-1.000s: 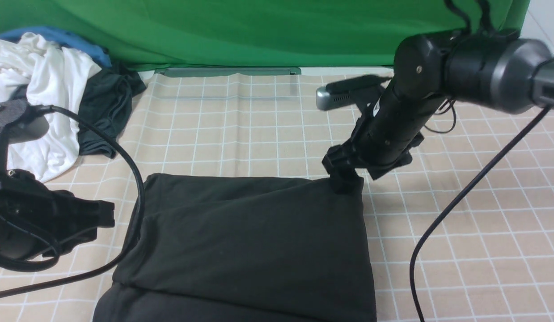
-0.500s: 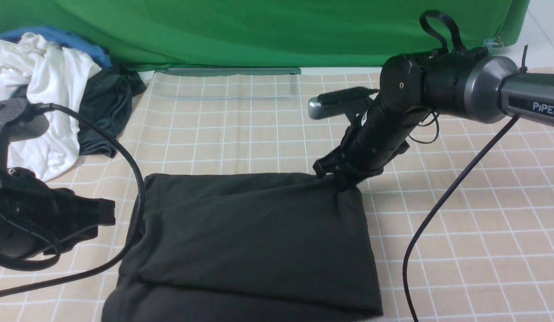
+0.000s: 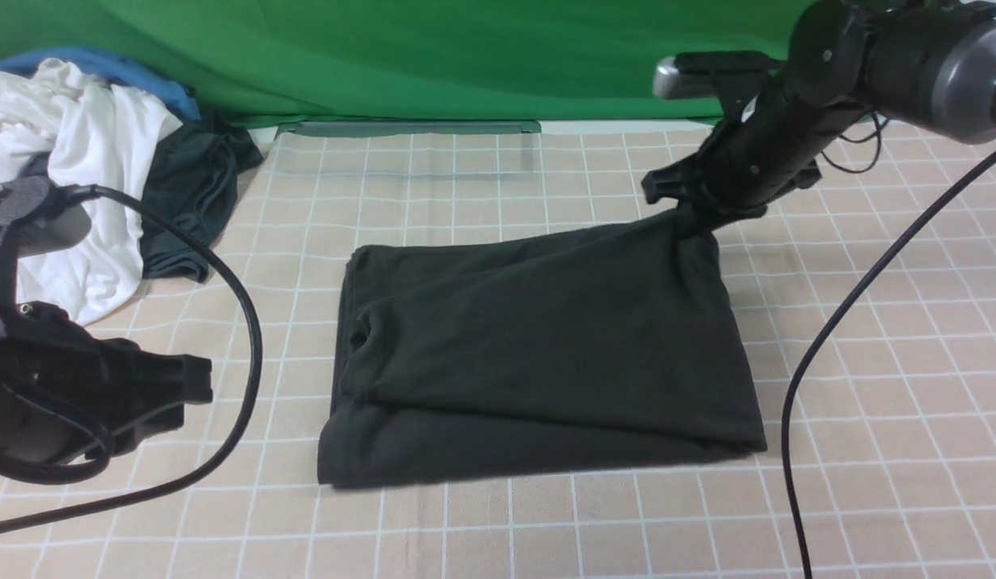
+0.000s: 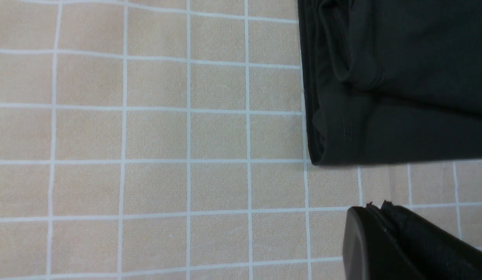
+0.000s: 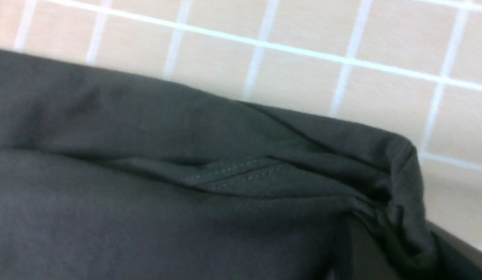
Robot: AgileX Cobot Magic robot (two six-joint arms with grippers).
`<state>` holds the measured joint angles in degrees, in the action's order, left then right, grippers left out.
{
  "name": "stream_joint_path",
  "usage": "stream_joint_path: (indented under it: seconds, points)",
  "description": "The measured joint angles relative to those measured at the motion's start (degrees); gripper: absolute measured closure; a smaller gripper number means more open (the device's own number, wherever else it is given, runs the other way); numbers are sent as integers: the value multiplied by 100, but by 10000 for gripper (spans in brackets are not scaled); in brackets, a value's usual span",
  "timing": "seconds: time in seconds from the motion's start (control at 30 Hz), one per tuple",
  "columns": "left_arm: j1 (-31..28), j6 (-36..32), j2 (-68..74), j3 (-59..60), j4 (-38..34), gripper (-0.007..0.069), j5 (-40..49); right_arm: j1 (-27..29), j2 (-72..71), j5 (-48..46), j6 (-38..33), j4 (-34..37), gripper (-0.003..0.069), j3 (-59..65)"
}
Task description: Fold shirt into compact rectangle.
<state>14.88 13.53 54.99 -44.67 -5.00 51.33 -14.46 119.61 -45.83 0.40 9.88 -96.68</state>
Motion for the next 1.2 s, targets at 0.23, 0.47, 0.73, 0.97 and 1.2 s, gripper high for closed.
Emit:
stream_joint_path:
  seconds: [0.23,0.47,0.73,0.97,1.2]
  points:
    - [0,0,0,0,0,606,-53,73,-169,-908,-782,-196,276,-330]
    - [0,-9,0,0,18,606,-109,73,-1650,-1490,-955,-666,616,-575]
    - [0,-116,0,0,18,606,-90,73,-4002,-1146,-839,-685,622,260]
    - [0,-241,0,6,18,606,-138,73,-6814,928,-776,-684,622,2968]
    - [0,-480,0,10,18,606,-455,73,-9330,3195,-691,-690,622,5713]
